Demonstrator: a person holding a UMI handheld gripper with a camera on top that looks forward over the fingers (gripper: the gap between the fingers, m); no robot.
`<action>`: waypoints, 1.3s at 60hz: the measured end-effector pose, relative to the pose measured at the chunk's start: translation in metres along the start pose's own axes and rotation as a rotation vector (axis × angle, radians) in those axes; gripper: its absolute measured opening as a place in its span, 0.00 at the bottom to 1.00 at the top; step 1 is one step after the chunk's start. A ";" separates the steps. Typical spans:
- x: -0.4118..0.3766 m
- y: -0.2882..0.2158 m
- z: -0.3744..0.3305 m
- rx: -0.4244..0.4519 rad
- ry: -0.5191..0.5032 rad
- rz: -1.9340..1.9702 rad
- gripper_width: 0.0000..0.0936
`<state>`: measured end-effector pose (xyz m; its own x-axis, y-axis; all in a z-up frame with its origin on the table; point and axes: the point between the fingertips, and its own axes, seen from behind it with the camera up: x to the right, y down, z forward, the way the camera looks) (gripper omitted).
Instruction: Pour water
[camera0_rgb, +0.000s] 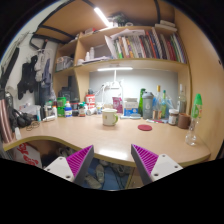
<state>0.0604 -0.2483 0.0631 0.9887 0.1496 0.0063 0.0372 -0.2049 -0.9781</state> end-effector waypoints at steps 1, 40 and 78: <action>0.001 0.002 -0.001 -0.006 0.004 0.005 0.89; 0.090 -0.027 -0.050 0.096 0.169 0.019 0.89; 0.378 -0.044 0.044 0.170 0.469 -0.016 0.89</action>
<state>0.4262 -0.1402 0.0998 0.9483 -0.3081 0.0768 0.0678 -0.0399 -0.9969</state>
